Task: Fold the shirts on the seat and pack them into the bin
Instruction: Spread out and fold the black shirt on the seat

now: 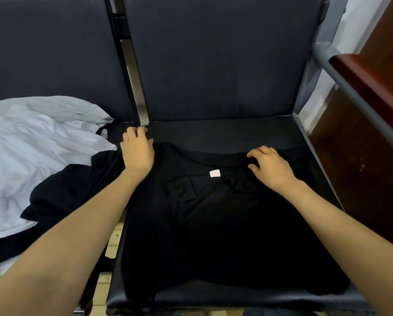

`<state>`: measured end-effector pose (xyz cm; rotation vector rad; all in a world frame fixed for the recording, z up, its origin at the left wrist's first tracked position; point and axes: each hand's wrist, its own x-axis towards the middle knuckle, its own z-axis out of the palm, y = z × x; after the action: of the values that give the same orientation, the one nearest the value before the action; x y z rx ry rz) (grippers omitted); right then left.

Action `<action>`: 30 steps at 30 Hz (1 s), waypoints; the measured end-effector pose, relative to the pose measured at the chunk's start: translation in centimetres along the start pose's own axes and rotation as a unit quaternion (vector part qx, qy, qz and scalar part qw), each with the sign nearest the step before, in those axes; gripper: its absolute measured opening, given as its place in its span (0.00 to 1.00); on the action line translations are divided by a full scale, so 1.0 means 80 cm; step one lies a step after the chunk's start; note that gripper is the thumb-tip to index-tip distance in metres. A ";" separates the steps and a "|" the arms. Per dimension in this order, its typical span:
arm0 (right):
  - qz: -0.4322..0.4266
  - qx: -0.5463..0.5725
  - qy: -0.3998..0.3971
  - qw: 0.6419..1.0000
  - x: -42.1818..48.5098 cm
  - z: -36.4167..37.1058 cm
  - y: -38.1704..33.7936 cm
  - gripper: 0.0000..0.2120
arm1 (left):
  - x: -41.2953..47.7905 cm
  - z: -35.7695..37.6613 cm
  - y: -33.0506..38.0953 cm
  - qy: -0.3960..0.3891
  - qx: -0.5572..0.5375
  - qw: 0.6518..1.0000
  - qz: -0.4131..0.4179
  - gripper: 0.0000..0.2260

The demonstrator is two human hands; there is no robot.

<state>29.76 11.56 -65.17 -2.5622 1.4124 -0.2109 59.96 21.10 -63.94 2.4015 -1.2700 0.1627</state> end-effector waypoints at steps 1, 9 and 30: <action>0.007 -0.003 0.007 1.000 0.002 0.001 -0.001 0.17 | -0.007 0.003 0.005 -0.001 -0.008 1.000 0.029 0.10; -0.030 -0.057 0.052 0.997 0.023 0.000 0.011 0.11 | -0.070 0.036 0.035 -0.137 -0.015 0.982 0.129 0.13; 0.225 0.007 -0.127 0.966 0.021 -0.015 0.057 0.26 | -0.057 0.029 0.064 -0.286 0.063 0.954 0.057 0.25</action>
<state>26.65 7.65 -65.08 -2.0868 1.8188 0.1722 52.97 21.14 -65.79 2.5820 -1.6875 -0.4698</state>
